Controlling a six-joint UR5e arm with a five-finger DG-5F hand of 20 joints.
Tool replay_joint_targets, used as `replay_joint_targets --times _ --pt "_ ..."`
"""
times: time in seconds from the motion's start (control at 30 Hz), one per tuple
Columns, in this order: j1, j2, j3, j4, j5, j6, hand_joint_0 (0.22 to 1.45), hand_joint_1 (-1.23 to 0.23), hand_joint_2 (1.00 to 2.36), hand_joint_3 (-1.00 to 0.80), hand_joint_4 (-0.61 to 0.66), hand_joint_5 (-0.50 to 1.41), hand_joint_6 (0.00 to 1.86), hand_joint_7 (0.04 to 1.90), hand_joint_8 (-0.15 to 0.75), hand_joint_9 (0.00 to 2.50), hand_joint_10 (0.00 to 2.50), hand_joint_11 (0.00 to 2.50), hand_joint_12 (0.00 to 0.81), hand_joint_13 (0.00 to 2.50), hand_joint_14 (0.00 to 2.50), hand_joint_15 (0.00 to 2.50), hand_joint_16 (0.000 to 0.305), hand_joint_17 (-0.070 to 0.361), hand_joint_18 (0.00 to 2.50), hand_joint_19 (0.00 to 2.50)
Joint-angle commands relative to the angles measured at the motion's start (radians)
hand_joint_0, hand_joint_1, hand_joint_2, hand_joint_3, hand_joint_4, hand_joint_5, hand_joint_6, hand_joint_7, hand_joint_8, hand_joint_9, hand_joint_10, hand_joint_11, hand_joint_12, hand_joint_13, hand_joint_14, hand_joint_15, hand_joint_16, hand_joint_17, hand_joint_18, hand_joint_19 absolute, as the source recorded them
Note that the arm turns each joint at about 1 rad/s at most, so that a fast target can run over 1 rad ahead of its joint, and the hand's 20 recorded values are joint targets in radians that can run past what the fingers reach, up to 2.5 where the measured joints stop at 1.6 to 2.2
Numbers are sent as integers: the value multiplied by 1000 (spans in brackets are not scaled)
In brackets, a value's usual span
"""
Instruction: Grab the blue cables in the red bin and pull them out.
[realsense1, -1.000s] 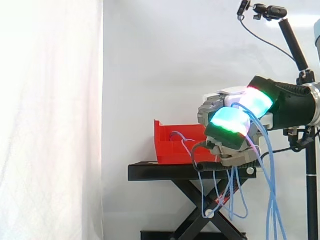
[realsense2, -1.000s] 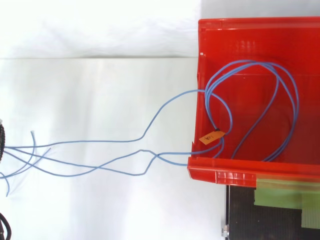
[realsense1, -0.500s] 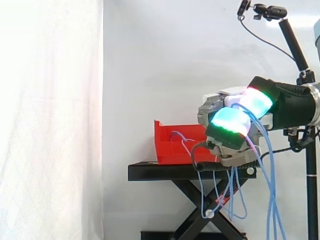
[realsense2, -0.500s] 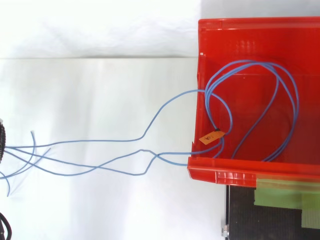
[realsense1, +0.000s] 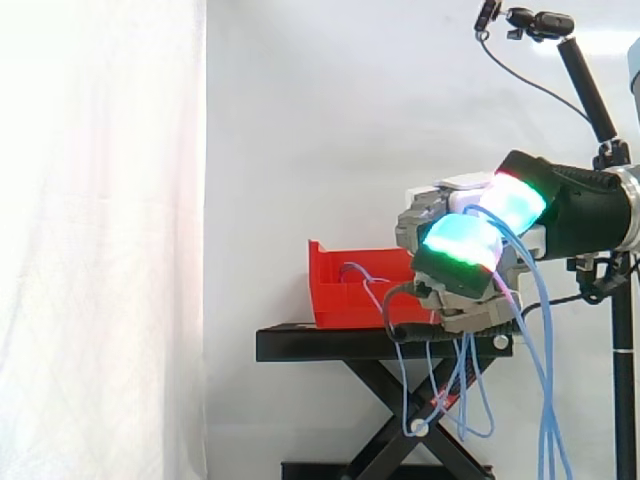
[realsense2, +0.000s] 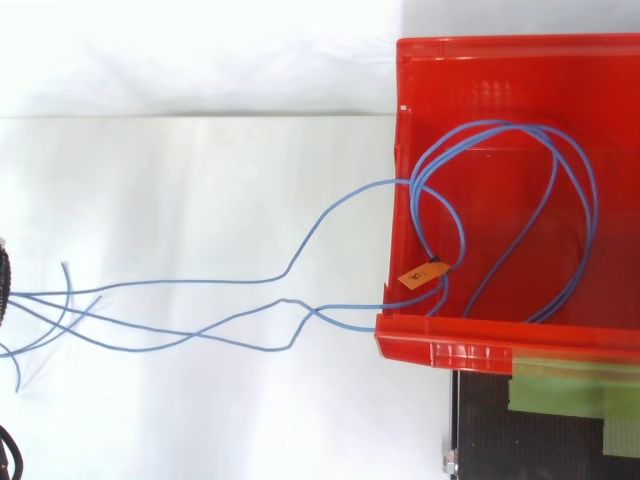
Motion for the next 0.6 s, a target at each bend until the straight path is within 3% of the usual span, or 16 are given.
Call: replay_joint_targets --times 0.0,0.57 --pt "-1 0 -1 0 0 0 773 -779 1000 -1000 -1 1059 87 937 180 1276 468 1648 308 859 2500 1173 39 87 1271 1825" --pt "-1 0 9 -2 0 0 754 -739 1000 -1000 10 1092 2 954 176 1320 361 1704 310 868 2500 1179 41 92 1273 1812"
